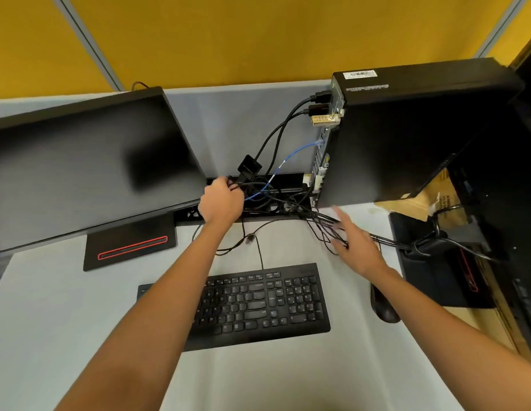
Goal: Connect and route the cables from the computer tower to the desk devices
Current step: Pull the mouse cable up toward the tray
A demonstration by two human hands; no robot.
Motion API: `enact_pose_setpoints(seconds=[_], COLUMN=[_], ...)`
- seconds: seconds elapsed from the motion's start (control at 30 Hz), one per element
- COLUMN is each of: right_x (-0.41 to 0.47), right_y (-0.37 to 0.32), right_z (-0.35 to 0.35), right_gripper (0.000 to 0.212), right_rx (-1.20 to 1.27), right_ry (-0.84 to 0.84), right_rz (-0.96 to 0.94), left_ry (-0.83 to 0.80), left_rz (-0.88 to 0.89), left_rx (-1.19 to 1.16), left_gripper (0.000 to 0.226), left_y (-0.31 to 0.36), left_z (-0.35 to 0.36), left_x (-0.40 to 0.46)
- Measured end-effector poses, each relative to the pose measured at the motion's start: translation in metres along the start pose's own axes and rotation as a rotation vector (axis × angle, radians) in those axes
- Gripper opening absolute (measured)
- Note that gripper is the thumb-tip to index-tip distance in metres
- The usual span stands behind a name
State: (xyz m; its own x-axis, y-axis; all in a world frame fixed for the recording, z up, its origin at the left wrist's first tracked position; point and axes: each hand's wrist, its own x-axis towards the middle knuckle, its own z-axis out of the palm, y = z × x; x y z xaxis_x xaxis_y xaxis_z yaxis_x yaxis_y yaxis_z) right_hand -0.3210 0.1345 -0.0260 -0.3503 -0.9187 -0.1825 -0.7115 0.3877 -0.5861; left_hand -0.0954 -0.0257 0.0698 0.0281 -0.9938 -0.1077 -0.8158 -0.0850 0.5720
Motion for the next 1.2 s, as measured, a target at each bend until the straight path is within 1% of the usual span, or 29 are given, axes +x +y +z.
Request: enact_pose_setpoints(seconds=[0.07, 0.1, 0.13, 0.17, 0.2, 0.23, 0.27, 0.3, 0.37, 0.4, 0.47, 0.5, 0.53, 0.6, 0.63, 0.67, 0.73, 0.8, 0.87, 0.9, 0.93, 1.0, 1.03, 1.07, 1.1, 1.13, 1.2], right_x=[-0.003, -0.005, -0.008, -0.01, -0.012, -0.011, -0.01, -0.01, -0.01, -0.01, -0.009, -0.009, -0.007, -0.003, -0.003, -0.002, 0.0, 0.002, 0.002, 0.002, 0.003, 0.007, 0.01, 0.013, 0.017, 0.021, 0.029], right_y=[0.009, 0.011, 0.01, 0.009, 0.005, 0.002, -0.003, -0.013, -0.039, -0.05, -0.066, -0.07, -0.07, -0.065, -0.061, -0.057, -0.051, -0.047, -0.042, -0.04, -0.038, -0.036, -0.037, -0.038, -0.04, -0.042, -0.048], right_z=[0.011, 0.015, 0.018, 0.018, 0.017, 0.014, 0.009, 0.002, -0.02, -0.031, -0.048, -0.053, -0.058, -0.062, -0.062, -0.06, -0.05, -0.035, -0.024, -0.021, -0.02, -0.024, -0.028, -0.033, -0.038, -0.043, -0.047], right_gripper=[0.06, 0.047, 0.033, 0.023, 0.02, 0.022, 0.03, 0.043, 0.067, 0.072, 0.067, 0.062, 0.06, 0.06, 0.055, 0.044, 0.019, 0.022, 0.024, 0.023, 0.023, 0.025, 0.027, 0.03, 0.032, 0.033, 0.023], right_rx=[-0.141, -0.207, -0.26, -0.289, -0.291, -0.255, -0.172, -0.045, 0.17, 0.222, 0.241, 0.195, 0.11, -0.117, -0.206, -0.225, -0.09, 0.043, 0.051, 0.046, 0.075, 0.201, 0.257, 0.277, 0.26, 0.212, -0.02], right_ry=[-0.213, -0.335, -0.421, -0.455, -0.437, -0.371, -0.28, -0.191, -0.043, 0.013, 0.094, 0.112, 0.095, -0.04, -0.107, -0.132, -0.06, -0.015, 0.014, 0.071, 0.155, 0.319, 0.341, 0.303, 0.221, 0.092, -0.302], right_rz=[0.072, 0.127, 0.173, 0.193, 0.182, 0.141, 0.082, 0.015, -0.103, -0.141, -0.16, -0.132, -0.065, 0.134, 0.213, 0.237, 0.19, 0.115, 0.044, 0.036, 0.049, 0.058, 0.037, 0.011, -0.008, -0.01, 0.053], left_ry=[0.085, 0.124, 0.154, 0.18, 0.209, 0.24, 0.262, 0.264, 0.217, 0.182, 0.126, 0.119, 0.128, 0.183, 0.209, 0.226, 0.214, 0.161, 0.101, 0.046, -0.03, -0.222, -0.327, -0.434, -0.533, -0.613, -0.707], left_rz=[0.012, 0.023, 0.033, 0.043, 0.051, 0.061, 0.074, 0.09, 0.118, 0.12, 0.109, 0.105, 0.109, 0.154, 0.194, 0.24, 0.343, 0.459, 0.6, 0.66, 0.699, 0.703, 0.676, 0.633, 0.581, 0.528, 0.432], left_rx=[-0.076, -0.108, -0.129, -0.145, -0.16, -0.169, -0.168, -0.155, -0.112, -0.095, -0.078, -0.074, -0.065, 0.01, 0.081, 0.16, 0.33, 0.495, 0.666, 0.756, 0.84, 0.99, 1.031, 1.037, 1.009, 0.97, 0.88], left_gripper=[0.024, 0.022, 0.022, 0.023, 0.025, 0.025, 0.025, 0.022, 0.016, 0.014, 0.013, 0.013, 0.015, 0.025, 0.035, 0.046, 0.063, 0.068, 0.071, 0.069, 0.063, 0.05, 0.048, 0.048, 0.049, 0.051, 0.059], left_y=[0.011, 0.016, 0.022, 0.027, 0.031, 0.034, 0.036, 0.037, 0.036, 0.035, 0.034, 0.033, 0.032, 0.03, 0.029, 0.028, 0.023, 0.015, 0.005, -0.001, -0.008, -0.03, -0.043, -0.057, -0.069, -0.078, -0.086], left_z=[-0.012, -0.018, -0.023, -0.03, -0.037, -0.044, -0.05, -0.057, -0.066, -0.07, -0.074, -0.076, -0.077, -0.081, -0.081, -0.079, -0.072, -0.059, -0.046, -0.039, -0.032, -0.018, -0.011, -0.005, 0.0, 0.006, 0.012], left_x=[-0.003, -0.005, -0.006, -0.007, -0.007, -0.006, -0.004, -0.003, 0.0, 0.0, 0.001, 0.0, 0.0, -0.002, -0.004, -0.006, -0.011, -0.014, -0.015, -0.015, -0.014, -0.013, -0.013, -0.013, -0.012, -0.012, -0.012])
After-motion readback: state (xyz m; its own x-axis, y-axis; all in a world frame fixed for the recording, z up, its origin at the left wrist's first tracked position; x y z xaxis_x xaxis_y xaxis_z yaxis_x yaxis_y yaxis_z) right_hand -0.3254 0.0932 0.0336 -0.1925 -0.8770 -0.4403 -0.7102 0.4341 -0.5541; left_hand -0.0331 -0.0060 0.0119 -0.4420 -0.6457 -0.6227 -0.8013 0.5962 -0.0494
